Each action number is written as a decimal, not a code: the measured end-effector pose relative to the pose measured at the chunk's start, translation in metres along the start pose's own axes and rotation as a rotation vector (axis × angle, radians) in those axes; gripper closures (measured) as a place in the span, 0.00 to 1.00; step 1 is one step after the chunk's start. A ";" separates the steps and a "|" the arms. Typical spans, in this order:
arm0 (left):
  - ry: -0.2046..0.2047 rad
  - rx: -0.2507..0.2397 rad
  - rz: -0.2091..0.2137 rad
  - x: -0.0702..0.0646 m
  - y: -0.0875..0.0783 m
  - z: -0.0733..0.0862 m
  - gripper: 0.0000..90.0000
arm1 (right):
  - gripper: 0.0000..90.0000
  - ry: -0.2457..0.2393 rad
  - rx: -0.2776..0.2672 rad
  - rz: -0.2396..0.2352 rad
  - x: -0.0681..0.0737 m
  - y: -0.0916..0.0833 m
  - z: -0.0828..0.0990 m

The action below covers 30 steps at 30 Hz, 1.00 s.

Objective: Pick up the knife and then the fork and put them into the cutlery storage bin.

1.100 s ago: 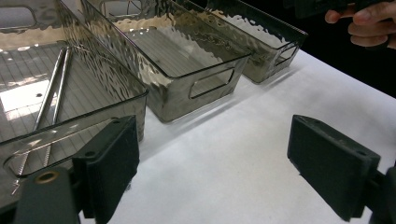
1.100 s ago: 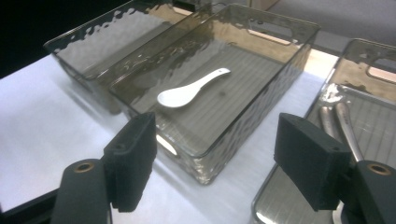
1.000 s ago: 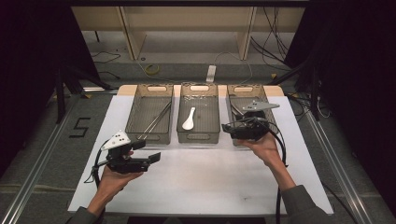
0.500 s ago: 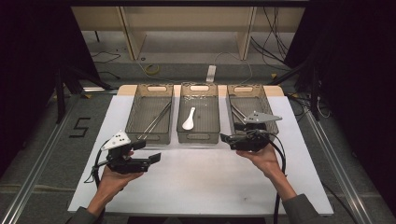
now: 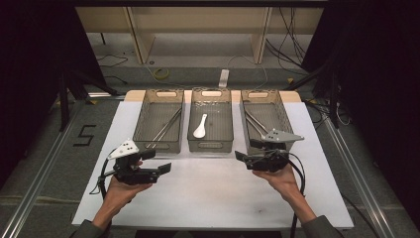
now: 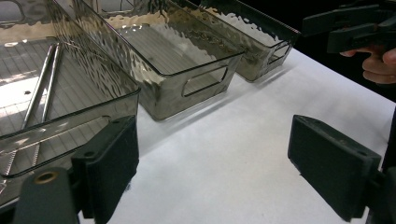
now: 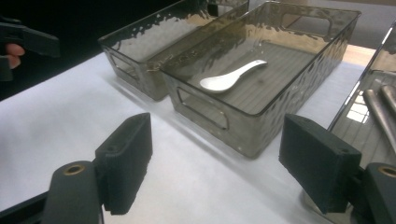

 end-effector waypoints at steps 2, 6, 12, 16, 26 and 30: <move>-0.001 0.001 0.001 0.000 0.000 0.000 0.18 | 0.28 0.001 -0.004 -0.009 0.003 -0.003 0.003; -0.002 0.001 0.003 0.000 0.000 0.000 0.18 | 0.28 0.010 -0.009 -0.009 0.006 -0.006 0.009; 0.000 0.003 0.005 -0.001 0.000 0.000 0.18 | 0.28 0.011 -0.034 0.004 0.009 -0.015 0.017; -0.001 0.003 0.008 -0.001 0.000 0.000 0.18 | 0.28 0.015 -0.051 0.012 0.011 -0.020 0.021; -0.002 0.008 0.014 -0.002 0.001 0.002 0.18 | 0.26 0.035 -0.052 0.023 0.016 -0.029 0.034; -0.006 0.005 0.018 -0.002 0.000 0.001 0.18 | 0.26 0.041 -0.052 0.033 0.016 -0.033 0.039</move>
Point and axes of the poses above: each handheld gripper's, and its own axes: y roughly forward along the jaws, z roughly out of its underside, x roughly to its left, the point moved 10 cm from there along y, roughly forward along the jaws, and after that the axes turned 15 degrees about -y, right-handed, at the moved point
